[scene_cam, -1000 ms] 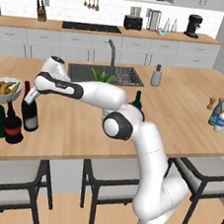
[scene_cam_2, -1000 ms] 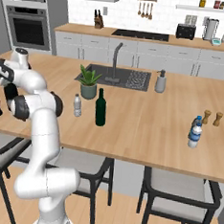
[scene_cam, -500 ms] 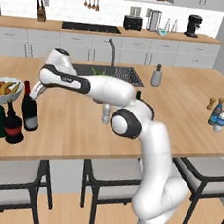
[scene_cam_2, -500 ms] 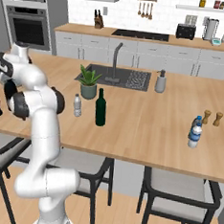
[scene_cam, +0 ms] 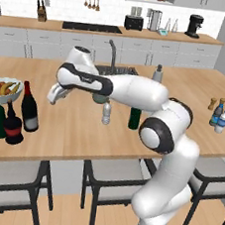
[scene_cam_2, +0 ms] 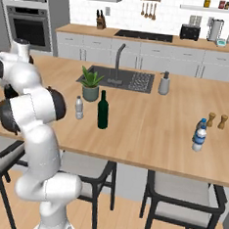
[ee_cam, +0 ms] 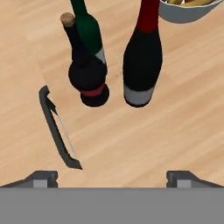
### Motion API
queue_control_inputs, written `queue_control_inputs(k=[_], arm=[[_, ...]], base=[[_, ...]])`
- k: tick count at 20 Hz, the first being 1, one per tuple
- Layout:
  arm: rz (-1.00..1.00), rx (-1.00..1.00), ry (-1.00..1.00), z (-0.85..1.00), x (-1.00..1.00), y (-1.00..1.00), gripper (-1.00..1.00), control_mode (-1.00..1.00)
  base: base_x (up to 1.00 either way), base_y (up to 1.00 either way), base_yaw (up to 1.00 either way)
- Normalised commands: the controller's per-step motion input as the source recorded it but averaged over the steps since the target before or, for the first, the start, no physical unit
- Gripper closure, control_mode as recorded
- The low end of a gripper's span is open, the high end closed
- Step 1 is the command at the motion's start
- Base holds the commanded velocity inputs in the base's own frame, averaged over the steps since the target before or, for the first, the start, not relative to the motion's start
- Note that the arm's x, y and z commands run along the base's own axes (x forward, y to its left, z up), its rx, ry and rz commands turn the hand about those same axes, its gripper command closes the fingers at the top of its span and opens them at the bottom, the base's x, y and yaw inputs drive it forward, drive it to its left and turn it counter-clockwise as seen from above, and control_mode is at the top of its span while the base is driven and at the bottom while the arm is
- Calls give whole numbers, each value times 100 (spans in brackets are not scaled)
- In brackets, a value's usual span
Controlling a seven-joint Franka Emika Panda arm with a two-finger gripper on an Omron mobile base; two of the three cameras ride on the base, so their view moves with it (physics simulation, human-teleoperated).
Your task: Move the plastic bottles in the middle to the plastics group, and the glass bottles in the middle to the glass group.
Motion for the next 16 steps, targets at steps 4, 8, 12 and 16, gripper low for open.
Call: queue_control_inputs(k=[4,8,12,16], arm=[[-24,0,0,-10,-75,-100,-100,-100],[-29,0,0,14,-54,-100,-100,-100],[-36,-2,6,31,-20,-100,-100,-100],[-43,-10,15,22,1,-100,-100,-100]], base=[[0,0,0],[0,0,0],[0,0,0],[0,0,0]])
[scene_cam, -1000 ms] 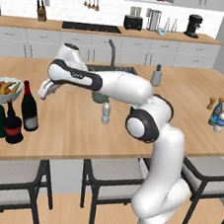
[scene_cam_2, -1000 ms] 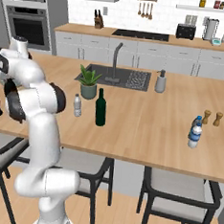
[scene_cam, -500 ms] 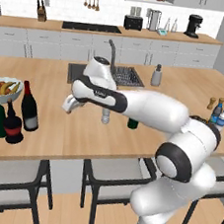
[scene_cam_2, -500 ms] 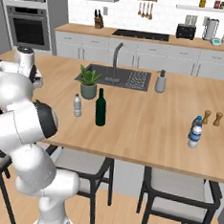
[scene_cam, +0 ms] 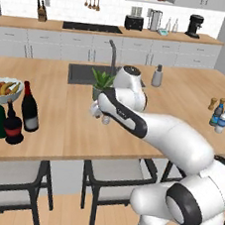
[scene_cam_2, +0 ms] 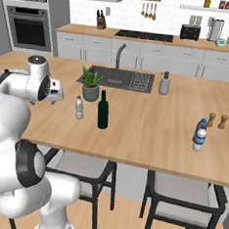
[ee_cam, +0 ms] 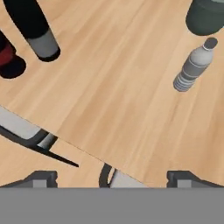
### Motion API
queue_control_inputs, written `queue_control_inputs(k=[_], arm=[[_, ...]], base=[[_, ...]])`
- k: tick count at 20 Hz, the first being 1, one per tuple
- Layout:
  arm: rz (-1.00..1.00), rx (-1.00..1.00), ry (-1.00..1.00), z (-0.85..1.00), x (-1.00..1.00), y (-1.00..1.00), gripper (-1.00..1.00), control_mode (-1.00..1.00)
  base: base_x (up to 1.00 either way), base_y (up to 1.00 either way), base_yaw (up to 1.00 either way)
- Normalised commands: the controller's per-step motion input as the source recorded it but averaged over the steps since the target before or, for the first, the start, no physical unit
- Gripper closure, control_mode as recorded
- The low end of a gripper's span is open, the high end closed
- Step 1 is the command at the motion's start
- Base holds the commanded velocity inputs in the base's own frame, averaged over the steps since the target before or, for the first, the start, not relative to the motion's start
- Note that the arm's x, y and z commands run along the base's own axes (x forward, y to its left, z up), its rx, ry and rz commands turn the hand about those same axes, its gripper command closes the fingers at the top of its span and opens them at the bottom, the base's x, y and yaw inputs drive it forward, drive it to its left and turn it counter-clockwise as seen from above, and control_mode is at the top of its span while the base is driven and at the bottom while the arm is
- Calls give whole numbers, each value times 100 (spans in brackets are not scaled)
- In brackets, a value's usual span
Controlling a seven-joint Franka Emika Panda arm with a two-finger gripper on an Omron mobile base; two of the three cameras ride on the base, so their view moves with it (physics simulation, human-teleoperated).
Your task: Move the plastic bottles in the middle to the plastics group, and the glass bottles in the middle to the glass group.
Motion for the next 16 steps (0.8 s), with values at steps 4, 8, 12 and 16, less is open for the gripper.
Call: queue_control_inputs(k=[4,8,12,16], arm=[[-41,-8,21,3,5,-100,-100,-100],[-37,-9,26,16,11,-100,-100,-100],[-35,-4,25,22,9,-100,-100,-100],[-20,11,5,-3,6,-100,-100,-100]], base=[[0,0,0],[0,0,0],[0,0,0],[0,0,0]])
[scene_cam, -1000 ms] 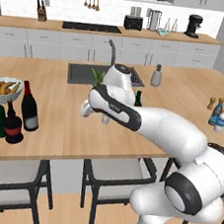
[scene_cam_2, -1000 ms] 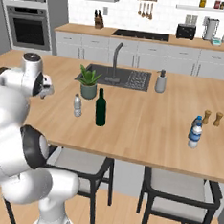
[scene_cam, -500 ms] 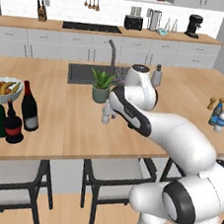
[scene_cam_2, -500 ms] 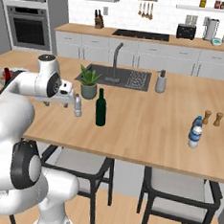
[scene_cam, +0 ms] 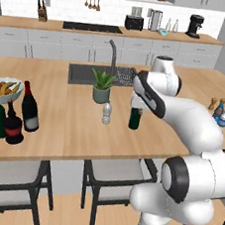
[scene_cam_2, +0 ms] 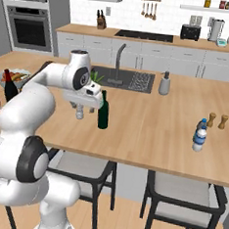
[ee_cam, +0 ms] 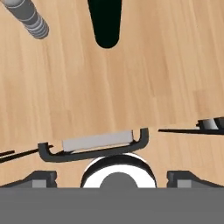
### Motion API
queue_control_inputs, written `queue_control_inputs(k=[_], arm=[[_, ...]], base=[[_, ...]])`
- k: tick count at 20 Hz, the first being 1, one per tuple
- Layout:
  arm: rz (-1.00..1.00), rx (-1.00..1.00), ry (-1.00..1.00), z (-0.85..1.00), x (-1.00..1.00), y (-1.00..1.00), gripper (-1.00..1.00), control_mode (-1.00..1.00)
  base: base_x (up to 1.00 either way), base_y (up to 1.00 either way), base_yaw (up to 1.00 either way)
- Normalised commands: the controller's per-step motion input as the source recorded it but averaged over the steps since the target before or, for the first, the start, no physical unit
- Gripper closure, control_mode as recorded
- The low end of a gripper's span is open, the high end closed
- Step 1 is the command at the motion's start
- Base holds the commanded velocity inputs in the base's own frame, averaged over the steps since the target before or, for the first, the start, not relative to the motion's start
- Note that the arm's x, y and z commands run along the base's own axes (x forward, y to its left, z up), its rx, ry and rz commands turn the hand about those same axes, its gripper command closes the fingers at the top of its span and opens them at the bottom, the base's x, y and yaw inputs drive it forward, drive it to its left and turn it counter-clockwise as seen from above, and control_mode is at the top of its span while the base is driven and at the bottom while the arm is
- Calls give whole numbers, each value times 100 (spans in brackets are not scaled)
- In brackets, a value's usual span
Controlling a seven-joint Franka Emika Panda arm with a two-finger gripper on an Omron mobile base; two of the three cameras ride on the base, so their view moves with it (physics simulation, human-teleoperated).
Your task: Move the plastic bottles in the middle to the plastics group, and the glass bottles in the middle to the glass group.
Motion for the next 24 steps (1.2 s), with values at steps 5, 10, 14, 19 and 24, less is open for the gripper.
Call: queue_control_inputs(k=[5,10,14,19,24], arm=[[0,8,-6,-30,31,-57,-100,-100],[0,-1,-6,-10,43,-6,-100,-100],[2,-8,0,-1,69,3,-100,-100],[5,-7,-4,-5,41,22,-100,-100],[8,0,-22,-5,2,22,-100,-100]], base=[[0,0,0],[0,0,0],[0,0,0],[0,0,0],[0,0,0]])
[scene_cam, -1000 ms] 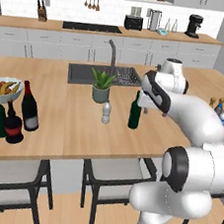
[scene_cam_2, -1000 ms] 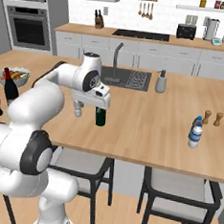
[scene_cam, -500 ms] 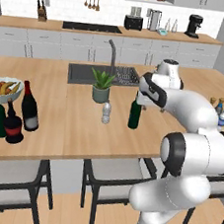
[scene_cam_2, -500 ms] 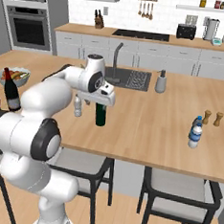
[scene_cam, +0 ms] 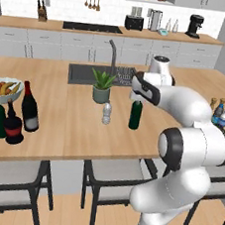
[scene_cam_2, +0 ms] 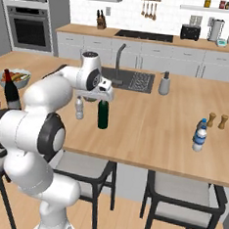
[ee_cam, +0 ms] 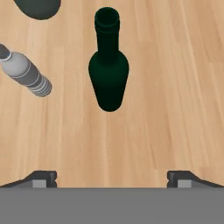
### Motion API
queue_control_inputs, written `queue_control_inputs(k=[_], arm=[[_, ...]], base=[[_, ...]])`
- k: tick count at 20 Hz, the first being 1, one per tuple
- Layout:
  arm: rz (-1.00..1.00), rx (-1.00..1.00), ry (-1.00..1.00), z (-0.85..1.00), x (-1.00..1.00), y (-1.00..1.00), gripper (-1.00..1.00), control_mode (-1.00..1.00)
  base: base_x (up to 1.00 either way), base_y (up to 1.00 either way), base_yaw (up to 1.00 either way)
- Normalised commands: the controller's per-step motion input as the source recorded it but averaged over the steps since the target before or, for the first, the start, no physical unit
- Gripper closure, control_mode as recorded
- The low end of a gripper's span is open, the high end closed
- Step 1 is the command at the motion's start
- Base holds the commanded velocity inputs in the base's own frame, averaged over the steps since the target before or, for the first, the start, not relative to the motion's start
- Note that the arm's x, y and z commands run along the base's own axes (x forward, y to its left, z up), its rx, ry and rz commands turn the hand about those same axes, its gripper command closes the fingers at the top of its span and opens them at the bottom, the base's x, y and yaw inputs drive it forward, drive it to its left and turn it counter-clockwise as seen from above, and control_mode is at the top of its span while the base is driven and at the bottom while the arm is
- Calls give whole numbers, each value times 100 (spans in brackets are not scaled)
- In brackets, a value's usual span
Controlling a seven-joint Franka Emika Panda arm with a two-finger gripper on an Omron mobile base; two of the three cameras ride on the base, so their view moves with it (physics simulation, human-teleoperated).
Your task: Move the plastic bottles in the middle to the plastics group, and the glass bottles in the middle to the glass group.
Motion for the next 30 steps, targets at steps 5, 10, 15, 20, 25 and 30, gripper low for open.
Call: queue_control_inputs(k=[5,10,15,20,25,30], arm=[[3,1,-30,-37,21,-1,-100,-100],[1,0,-1,-5,46,-3,-100,-100],[0,0,0,0,31,0,-100,-100],[0,0,3,-6,24,-7,-100,-100],[0,0,8,-19,20,-2,-100,-100],[1,0,6,-20,22,0,-100,-100]], base=[[0,0,0],[0,0,0],[0,0,0],[0,0,0],[0,0,0],[0,0,0]])
